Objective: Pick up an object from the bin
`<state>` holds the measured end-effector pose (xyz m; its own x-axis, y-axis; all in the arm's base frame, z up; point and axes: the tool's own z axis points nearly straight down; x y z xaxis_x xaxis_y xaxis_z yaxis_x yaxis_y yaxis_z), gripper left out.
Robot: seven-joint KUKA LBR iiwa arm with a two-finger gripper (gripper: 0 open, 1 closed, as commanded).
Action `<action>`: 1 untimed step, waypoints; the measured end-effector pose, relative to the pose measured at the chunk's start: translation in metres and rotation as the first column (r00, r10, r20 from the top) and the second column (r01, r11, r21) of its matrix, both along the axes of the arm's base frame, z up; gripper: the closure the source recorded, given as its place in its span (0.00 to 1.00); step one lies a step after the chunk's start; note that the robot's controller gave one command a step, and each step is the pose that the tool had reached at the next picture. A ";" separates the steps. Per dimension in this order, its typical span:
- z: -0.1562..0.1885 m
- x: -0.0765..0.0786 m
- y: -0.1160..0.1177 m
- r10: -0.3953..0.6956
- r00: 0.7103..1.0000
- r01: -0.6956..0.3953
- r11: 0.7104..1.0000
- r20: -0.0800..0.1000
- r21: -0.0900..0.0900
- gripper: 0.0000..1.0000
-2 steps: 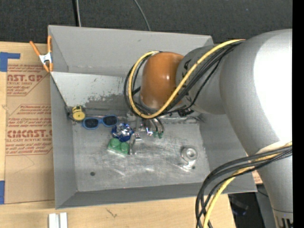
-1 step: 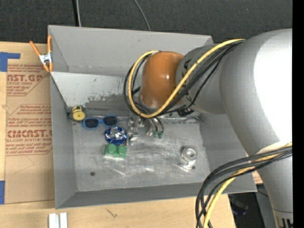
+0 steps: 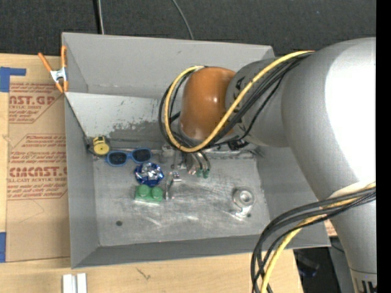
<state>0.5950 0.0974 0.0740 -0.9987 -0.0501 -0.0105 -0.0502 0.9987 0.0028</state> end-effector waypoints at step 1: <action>0.003 -0.009 0.043 -0.141 0.990 0.141 0.990 -0.007 0.000 0.00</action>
Offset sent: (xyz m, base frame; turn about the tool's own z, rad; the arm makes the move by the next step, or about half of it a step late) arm -0.0093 0.0404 0.0025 0.1436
